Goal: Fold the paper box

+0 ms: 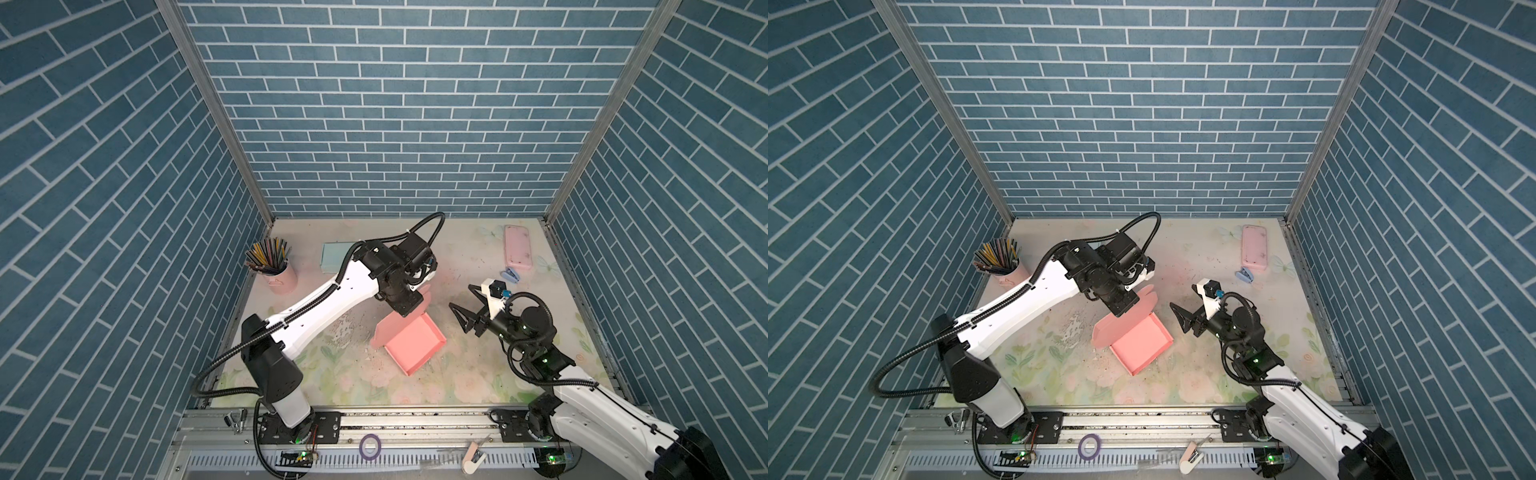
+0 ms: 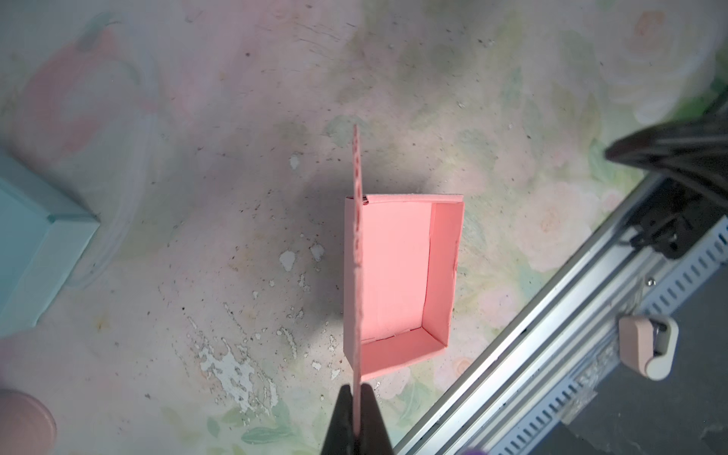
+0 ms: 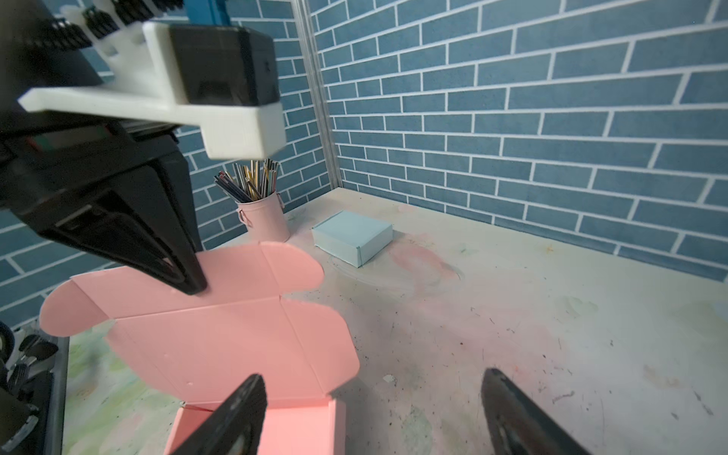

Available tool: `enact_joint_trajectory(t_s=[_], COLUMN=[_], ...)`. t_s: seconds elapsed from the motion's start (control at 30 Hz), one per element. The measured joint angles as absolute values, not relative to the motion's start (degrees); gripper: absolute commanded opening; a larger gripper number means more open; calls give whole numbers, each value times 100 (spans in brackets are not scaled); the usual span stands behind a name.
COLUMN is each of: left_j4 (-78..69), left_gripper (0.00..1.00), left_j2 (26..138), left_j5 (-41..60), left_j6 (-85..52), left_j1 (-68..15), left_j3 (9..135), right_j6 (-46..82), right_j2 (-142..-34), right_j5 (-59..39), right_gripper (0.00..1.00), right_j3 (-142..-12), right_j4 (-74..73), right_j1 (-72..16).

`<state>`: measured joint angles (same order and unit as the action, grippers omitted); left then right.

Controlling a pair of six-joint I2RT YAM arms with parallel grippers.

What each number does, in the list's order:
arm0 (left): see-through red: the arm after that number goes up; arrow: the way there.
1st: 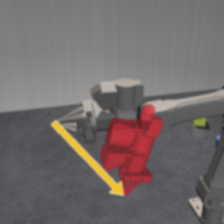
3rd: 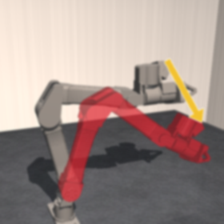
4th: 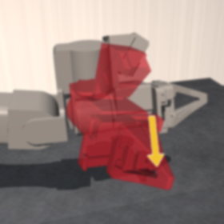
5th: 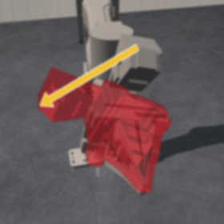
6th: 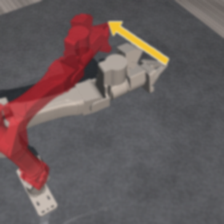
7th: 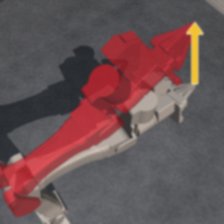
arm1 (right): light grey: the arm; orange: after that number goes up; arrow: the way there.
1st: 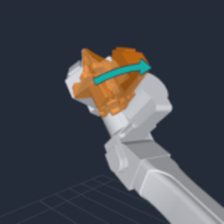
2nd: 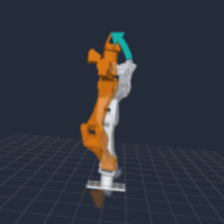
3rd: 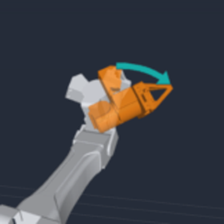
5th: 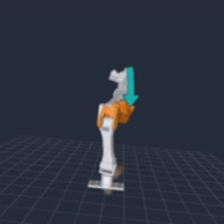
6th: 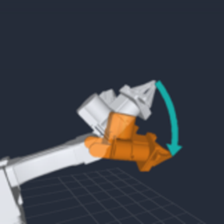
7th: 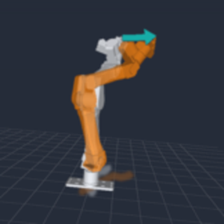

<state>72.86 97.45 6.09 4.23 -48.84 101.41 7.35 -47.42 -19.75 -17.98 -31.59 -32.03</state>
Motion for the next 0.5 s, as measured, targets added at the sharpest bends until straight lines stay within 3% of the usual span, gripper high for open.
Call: enact_joint_trajectory(t_s=[0.5], left_j4=[7736], left_gripper=[1], left_j2=[10119], left_j5=[1072], left_j6=[2051], left_j1=[-4899], left_j3=[11065], right_j6=[246], right_j2=[-6086], right_j5=[-3653], right_gripper=[79], right_j3=[-2403], right_j4=[-2794], right_j1=[-3100])
